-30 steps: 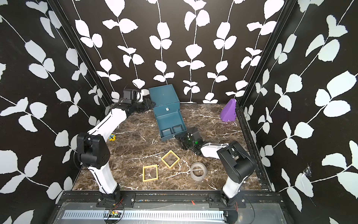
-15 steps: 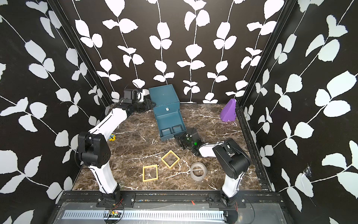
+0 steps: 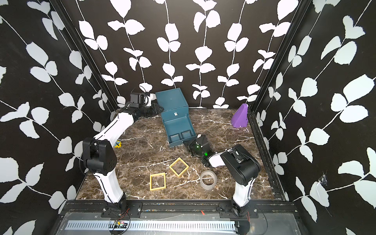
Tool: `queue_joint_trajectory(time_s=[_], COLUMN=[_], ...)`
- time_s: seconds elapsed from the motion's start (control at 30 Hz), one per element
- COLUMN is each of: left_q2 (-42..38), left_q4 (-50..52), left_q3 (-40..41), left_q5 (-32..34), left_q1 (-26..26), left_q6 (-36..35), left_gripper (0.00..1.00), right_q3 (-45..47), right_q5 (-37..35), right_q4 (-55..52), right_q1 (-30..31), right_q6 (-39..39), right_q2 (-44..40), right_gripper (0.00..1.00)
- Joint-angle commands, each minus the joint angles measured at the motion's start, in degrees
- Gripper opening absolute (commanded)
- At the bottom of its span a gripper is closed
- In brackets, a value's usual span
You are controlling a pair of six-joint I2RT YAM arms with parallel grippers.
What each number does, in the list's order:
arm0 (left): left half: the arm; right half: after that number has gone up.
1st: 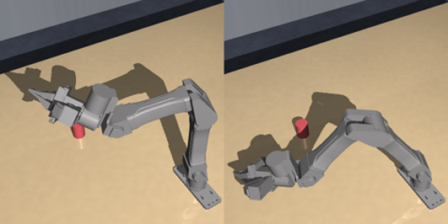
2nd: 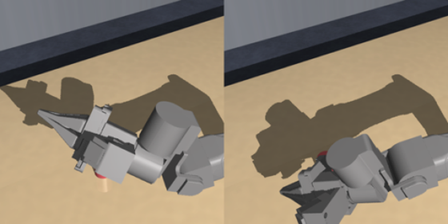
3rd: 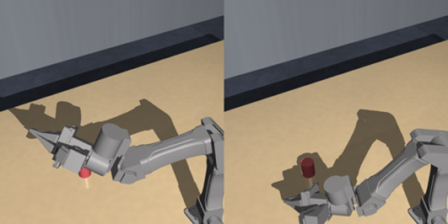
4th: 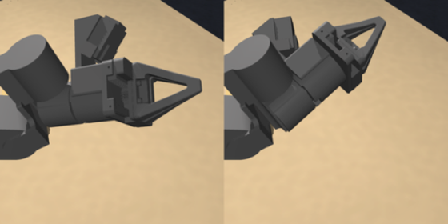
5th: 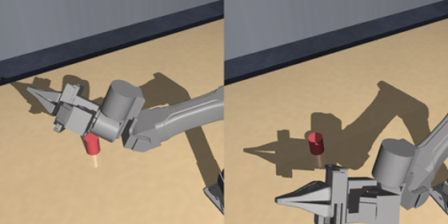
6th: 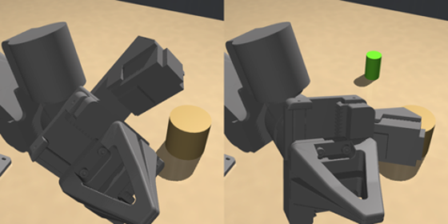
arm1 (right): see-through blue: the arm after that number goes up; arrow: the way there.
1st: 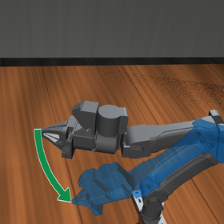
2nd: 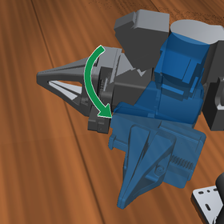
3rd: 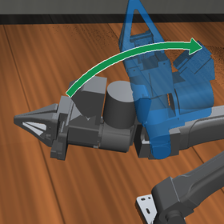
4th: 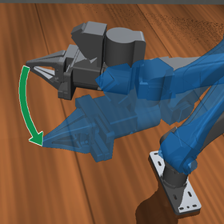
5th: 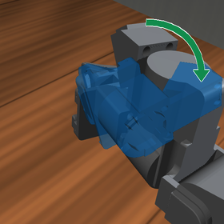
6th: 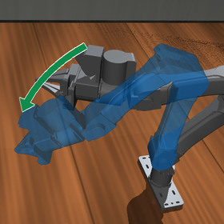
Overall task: Place the brooch boxes into the drawer by color
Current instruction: Close the drawer in the storage box.
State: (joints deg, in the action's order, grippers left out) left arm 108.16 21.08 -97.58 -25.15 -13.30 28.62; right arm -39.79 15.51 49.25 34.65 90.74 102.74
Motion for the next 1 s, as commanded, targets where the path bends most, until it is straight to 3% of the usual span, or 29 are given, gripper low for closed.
queue_joint_trajectory(time_s=[0.0,0.3,0.97], left_q2=[0.5,0.7,0.2], left_q4=[2.7,1.8,0.1], left_q3=[-1.5,-0.2,1.8], left_q5=[-0.8,-1.1,-1.8], left_q1=[0.3,0.3,0.3], left_q6=[-1.4,-1.2,0.2], left_gripper=[0.35,0.29,0.28], right_q3=[-2.4,-9.1,-33.9], right_q5=[-2.1,-1.4,1.1], right_q4=[0.0,-9.5,-14.6], right_q1=[0.5,0.4,-2.8], right_q6=[-0.5,-1.6,-1.4], right_q2=[-4.9,-6.7,14.1], right_gripper=[0.0,0.0,0.0])
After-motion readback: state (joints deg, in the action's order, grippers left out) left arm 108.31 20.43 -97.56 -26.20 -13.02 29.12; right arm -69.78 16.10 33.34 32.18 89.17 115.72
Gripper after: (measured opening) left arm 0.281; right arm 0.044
